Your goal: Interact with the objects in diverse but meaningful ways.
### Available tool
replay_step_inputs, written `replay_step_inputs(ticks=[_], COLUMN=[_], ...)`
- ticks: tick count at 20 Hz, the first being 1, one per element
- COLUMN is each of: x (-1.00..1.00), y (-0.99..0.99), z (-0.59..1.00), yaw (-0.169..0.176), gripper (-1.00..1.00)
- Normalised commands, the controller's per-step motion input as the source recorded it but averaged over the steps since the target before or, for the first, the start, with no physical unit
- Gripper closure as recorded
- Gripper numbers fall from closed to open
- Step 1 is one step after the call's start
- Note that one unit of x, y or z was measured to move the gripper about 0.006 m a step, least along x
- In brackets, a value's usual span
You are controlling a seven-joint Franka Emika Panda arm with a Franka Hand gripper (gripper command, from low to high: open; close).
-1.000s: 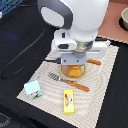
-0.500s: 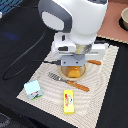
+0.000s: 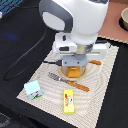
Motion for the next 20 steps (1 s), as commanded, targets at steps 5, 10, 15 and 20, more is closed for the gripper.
replay_step_inputs(ticks=[5, 10, 15, 20], x=[-0.36, -0.04, 0.14, 0.11], y=[0.04, -0.36, -0.59, -0.67], z=[0.52, 0.28, 0.18, 0.03], yaw=[0.028, 0.001, -0.001, -0.018], gripper=[-1.00, -1.00, -1.00, -1.00])
